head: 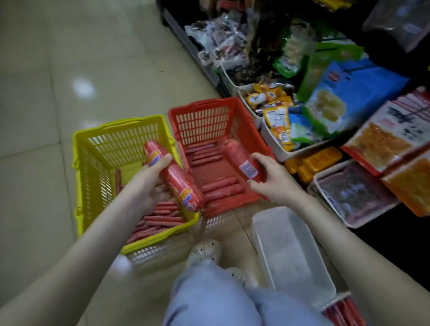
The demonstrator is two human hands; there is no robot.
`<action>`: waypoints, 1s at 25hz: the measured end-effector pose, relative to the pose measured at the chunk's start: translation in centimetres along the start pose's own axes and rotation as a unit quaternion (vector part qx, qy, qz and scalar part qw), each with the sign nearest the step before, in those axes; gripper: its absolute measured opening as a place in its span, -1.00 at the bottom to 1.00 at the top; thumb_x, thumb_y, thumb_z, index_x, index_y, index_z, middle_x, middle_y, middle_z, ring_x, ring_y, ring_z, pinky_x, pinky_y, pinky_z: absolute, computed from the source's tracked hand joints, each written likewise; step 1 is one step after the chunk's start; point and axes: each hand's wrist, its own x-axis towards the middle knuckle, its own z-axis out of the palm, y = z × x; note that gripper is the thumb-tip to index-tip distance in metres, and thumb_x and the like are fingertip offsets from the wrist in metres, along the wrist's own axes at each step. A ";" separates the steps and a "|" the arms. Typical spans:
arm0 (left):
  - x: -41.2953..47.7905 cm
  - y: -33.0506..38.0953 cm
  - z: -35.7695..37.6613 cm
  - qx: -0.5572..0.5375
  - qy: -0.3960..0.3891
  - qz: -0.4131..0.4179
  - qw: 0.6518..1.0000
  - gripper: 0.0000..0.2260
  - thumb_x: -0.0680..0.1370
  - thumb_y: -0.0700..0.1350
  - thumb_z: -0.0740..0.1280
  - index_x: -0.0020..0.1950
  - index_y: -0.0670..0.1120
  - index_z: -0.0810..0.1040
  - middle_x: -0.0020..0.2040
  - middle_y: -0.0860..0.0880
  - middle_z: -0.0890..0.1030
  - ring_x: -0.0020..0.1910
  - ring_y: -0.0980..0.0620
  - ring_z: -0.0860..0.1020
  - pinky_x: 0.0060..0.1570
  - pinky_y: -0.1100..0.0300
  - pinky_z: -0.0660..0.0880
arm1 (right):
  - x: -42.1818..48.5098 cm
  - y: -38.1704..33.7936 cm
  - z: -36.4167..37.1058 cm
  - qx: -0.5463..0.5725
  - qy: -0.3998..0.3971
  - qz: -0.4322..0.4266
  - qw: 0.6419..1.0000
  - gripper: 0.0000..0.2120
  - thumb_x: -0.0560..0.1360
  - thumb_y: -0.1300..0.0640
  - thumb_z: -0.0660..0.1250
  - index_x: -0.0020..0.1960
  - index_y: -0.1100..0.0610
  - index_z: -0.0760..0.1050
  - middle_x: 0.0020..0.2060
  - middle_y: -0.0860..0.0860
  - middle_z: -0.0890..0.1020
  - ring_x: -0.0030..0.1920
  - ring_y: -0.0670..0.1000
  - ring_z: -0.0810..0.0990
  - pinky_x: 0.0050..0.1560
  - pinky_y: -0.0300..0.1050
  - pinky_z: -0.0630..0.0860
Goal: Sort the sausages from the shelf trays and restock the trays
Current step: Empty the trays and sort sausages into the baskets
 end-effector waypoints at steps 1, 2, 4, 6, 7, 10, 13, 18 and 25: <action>1.9 0.1 -0.3 -0.012 0.015 -0.003 1.000 -0.65 0.51 0.03 0.37 0.20 -0.09 0.40 0.02 -0.18 0.57 -0.08 -0.10 0.60 -0.18 0.00 0.55 | 2.5 0.9 1.1 -0.041 -0.041 -0.024 0.998 -0.38 0.40 0.17 0.41 0.42 0.15 0.30 0.28 0.05 0.45 0.32 0.02 0.41 0.30 -0.15 0.33; 4.1 0.1 -0.5 -0.023 0.028 -0.004 0.999 -0.62 0.51 0.03 0.38 0.23 -0.09 0.38 0.06 -0.20 0.56 -0.06 -0.12 0.60 -0.21 0.00 0.55 | 5.3 2.1 2.7 -0.073 -0.090 -0.038 0.993 -0.37 0.41 0.17 0.40 0.43 0.15 0.28 0.32 0.08 0.43 0.35 0.05 0.38 0.31 -0.16 0.29; 7.9 -0.4 -1.0 -0.053 0.047 -0.005 0.997 -0.60 0.51 0.03 0.38 0.26 -0.09 0.37 0.09 -0.22 0.56 -0.04 -0.13 0.61 -0.22 0.00 0.56 | 9.6 4.6 6.0 -0.133 -0.178 -0.044 0.974 -0.35 0.43 0.17 0.38 0.46 0.18 0.24 0.35 0.10 0.40 0.37 0.10 0.34 0.30 -0.20 0.23; 11.5 -1.2 -1.4 -0.071 0.059 -0.011 0.996 -0.54 0.50 0.05 0.38 0.31 -0.12 0.38 0.12 -0.21 0.58 -0.05 -0.11 0.64 -0.22 0.01 0.58 | 12.6 7.9 9.9 -0.156 -0.243 -0.044 0.956 -0.36 0.44 0.17 0.37 0.46 0.18 0.24 0.34 0.12 0.41 0.36 0.12 0.35 0.30 -0.15 0.26; 13.3 -1.8 -1.7 -0.080 0.068 -0.019 0.994 -0.48 0.48 0.07 0.38 0.35 -0.14 0.37 0.12 -0.20 0.59 -0.09 -0.08 0.66 -0.26 0.05 0.59 | 13.6 9.4 12.1 -0.163 -0.283 -0.038 0.944 -0.37 0.43 0.18 0.37 0.45 0.17 0.26 0.34 0.12 0.42 0.36 0.12 0.37 0.28 -0.16 0.29; 16.7 -3.6 -2.9 -0.099 0.089 -0.018 0.991 -0.42 0.47 0.10 0.38 0.40 -0.13 0.36 0.09 -0.15 0.62 -0.15 -0.01 0.69 -0.37 0.13 0.59 | 15.6 13.4 17.9 -0.247 -0.365 -0.067 0.895 -0.50 0.47 0.19 0.32 0.40 0.09 0.35 0.37 -0.02 0.39 0.37 0.01 0.36 0.22 -0.26 0.29; 18.6 -5.2 -2.5 -0.097 0.093 -0.015 0.991 -0.46 0.49 0.09 0.36 0.38 -0.13 0.37 0.01 -0.14 0.64 -0.18 0.00 0.69 -0.36 0.13 0.60 | 16.7 15.4 21.1 -0.309 -0.465 -0.062 0.827 -0.54 0.51 0.12 0.31 0.39 0.08 0.37 0.28 0.10 0.50 0.30 0.12 0.47 0.25 -0.13 0.37; 18.0 -6.7 0.9 -0.068 0.081 0.018 0.994 -0.84 0.55 0.03 0.32 0.04 -0.01 0.44 -0.36 0.01 0.54 -0.47 0.14 0.53 -0.40 0.25 0.53 | 17.0 13.3 19.3 -0.068 -0.363 0.019 0.929 -0.51 0.50 0.27 0.32 0.39 0.01 0.37 0.19 -0.09 0.53 0.17 -0.03 0.53 0.01 -0.32 0.41; 17.4 -6.8 7.6 -0.016 -0.012 0.096 0.995 -0.81 0.55 -0.03 0.33 0.15 0.01 0.46 -0.04 0.00 0.66 -0.15 -0.01 0.66 -0.32 0.17 0.58 | 15.8 6.8 13.4 0.189 -0.216 -0.087 0.954 -0.39 0.43 0.21 0.45 0.40 0.11 0.29 0.29 -0.01 0.42 0.28 -0.13 0.42 0.25 -0.40 0.29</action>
